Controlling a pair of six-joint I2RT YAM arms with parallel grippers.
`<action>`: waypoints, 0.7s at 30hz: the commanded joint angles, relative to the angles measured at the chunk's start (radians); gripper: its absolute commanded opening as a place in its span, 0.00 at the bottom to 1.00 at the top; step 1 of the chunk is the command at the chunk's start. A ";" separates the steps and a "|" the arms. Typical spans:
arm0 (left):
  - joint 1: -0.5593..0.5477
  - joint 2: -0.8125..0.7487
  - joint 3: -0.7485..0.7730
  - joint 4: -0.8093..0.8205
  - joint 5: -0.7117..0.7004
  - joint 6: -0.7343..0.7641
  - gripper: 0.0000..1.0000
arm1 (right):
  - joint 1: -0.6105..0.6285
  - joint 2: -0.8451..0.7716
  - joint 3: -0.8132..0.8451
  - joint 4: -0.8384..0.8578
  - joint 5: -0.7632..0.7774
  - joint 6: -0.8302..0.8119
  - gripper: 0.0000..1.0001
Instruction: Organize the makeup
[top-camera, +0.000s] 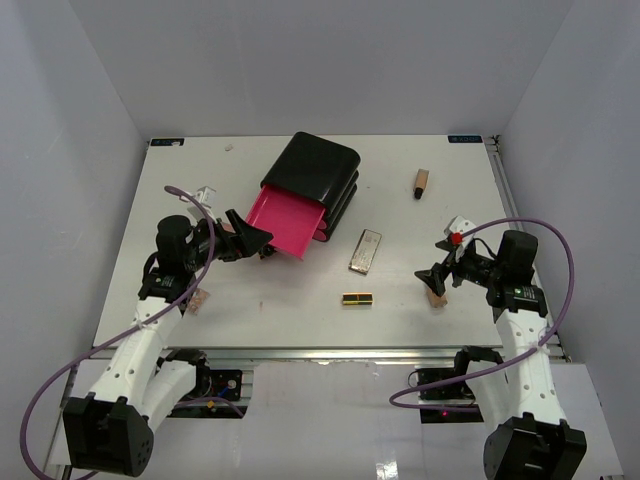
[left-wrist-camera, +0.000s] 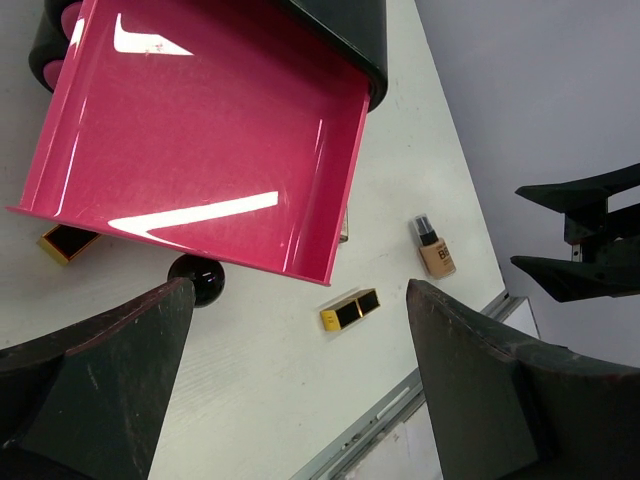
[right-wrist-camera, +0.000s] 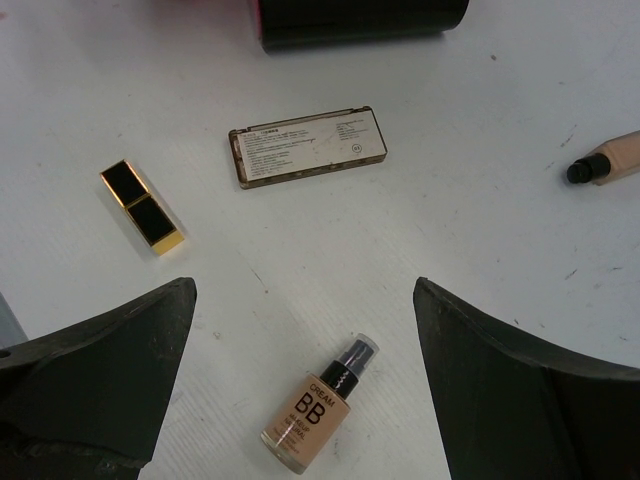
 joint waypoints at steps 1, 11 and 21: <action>0.001 -0.039 -0.011 0.006 -0.022 0.030 0.98 | -0.007 0.013 0.016 -0.002 -0.006 -0.016 0.96; 0.003 -0.058 -0.022 0.025 -0.030 0.028 0.98 | -0.007 0.018 0.014 -0.002 0.003 -0.020 0.96; 0.002 -0.095 -0.036 0.059 -0.015 0.028 0.98 | -0.005 0.071 0.102 -0.118 0.110 -0.068 0.96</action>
